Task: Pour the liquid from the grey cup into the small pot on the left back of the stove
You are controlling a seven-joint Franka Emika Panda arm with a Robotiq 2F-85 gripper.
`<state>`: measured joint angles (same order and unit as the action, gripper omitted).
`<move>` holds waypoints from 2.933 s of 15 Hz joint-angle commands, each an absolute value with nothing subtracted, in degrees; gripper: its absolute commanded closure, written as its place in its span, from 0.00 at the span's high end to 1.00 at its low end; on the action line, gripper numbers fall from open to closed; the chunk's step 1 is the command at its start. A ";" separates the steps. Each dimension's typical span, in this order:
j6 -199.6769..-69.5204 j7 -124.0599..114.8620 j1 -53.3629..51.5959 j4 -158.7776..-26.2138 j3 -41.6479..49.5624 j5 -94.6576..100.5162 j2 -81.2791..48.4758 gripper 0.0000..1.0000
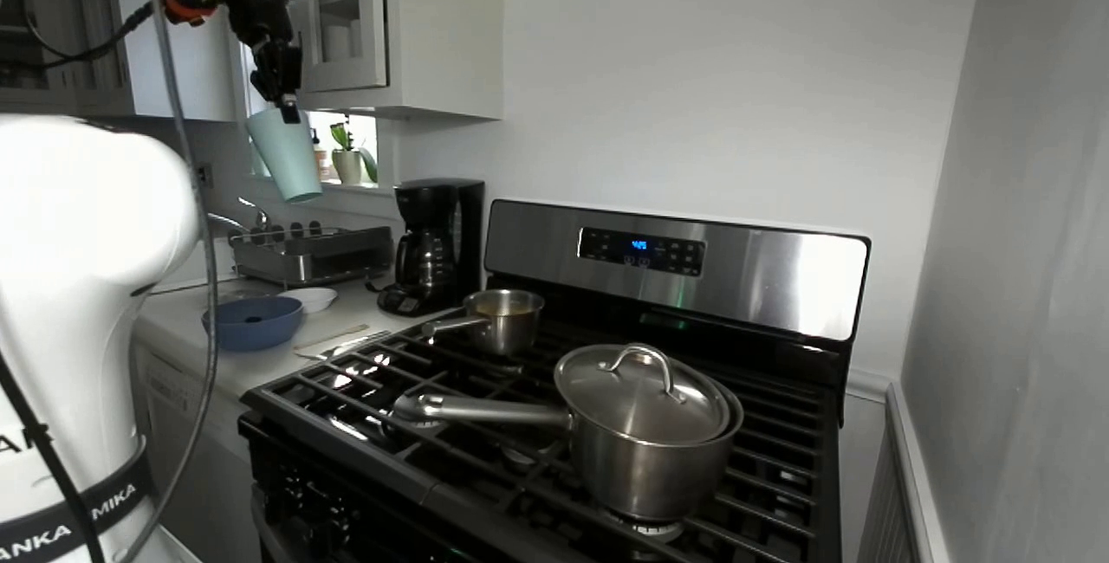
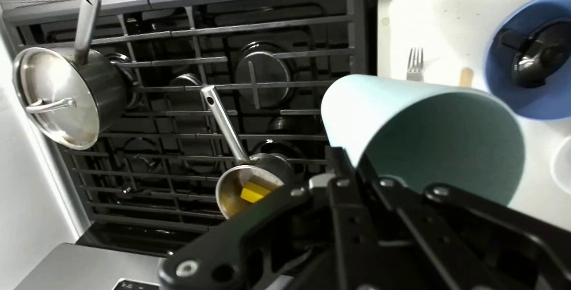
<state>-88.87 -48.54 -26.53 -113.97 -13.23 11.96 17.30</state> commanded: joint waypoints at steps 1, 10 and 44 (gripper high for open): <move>-97.04 -41.90 -19.13 -125.70 -12.60 10.35 26.86 0.01; -102.93 -38.78 -11.46 -129.12 -13.25 9.57 27.29 0.04; -105.09 -53.03 -1.74 -122.45 -11.64 60.51 7.58 0.01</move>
<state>-110.61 -49.62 0.98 -123.55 -10.76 56.44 9.44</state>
